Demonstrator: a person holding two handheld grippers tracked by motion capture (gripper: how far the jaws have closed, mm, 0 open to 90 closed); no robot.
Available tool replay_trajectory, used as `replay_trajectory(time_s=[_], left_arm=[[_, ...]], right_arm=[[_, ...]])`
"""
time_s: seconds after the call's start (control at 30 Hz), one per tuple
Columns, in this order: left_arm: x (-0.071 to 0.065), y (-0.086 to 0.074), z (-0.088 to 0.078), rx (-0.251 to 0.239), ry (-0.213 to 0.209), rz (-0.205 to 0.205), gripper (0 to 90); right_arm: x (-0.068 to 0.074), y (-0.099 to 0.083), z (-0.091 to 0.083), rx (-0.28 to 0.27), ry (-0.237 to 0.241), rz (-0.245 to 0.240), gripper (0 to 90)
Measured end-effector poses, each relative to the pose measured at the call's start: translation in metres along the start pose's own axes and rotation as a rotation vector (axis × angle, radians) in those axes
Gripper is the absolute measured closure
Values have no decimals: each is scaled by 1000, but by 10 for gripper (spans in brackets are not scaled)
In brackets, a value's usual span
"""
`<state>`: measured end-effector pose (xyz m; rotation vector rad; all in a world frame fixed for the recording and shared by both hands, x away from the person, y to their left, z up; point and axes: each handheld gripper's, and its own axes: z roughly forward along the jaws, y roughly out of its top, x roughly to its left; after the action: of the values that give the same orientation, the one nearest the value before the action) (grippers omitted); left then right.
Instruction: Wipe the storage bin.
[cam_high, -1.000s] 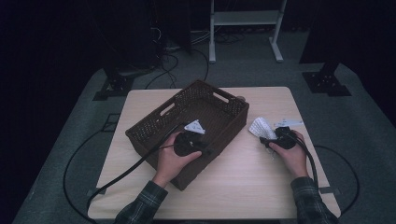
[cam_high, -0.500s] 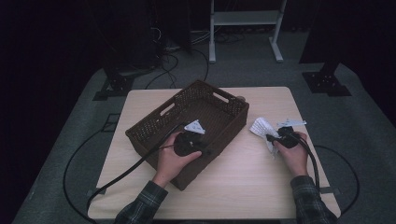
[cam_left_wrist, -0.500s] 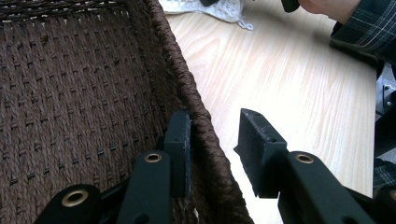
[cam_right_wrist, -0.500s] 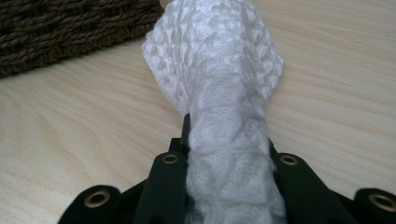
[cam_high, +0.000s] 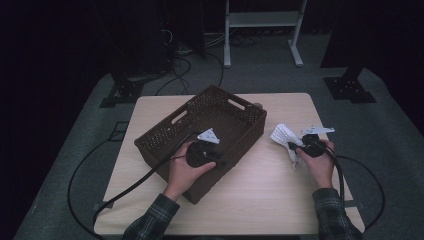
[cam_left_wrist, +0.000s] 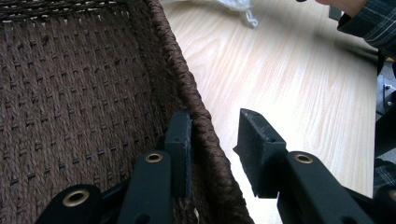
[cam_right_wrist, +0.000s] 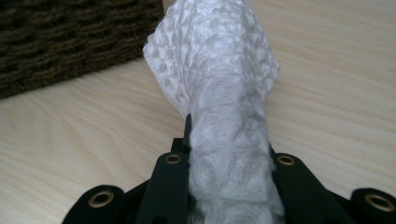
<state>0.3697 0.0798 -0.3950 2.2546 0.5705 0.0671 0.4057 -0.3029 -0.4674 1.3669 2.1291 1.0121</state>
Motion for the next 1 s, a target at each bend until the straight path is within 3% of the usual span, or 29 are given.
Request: replay_trajectory(time_s=[0.4,0.6,0.8,1.0], left_arm=[[0,0,0,0,-1,-2,652],[0,0,0,0,-2,-2,655],[1,0,0,4,-4,-3,654],[0,0,0,0,-4,-5,653]], right_arm=[[17,20,-23,-76,62,-59,761],[21,34,-22,-81,83,-101,761],[22,42,-21,-105,119,-83,761],[25,40,-16,-88,124,-98,760]])
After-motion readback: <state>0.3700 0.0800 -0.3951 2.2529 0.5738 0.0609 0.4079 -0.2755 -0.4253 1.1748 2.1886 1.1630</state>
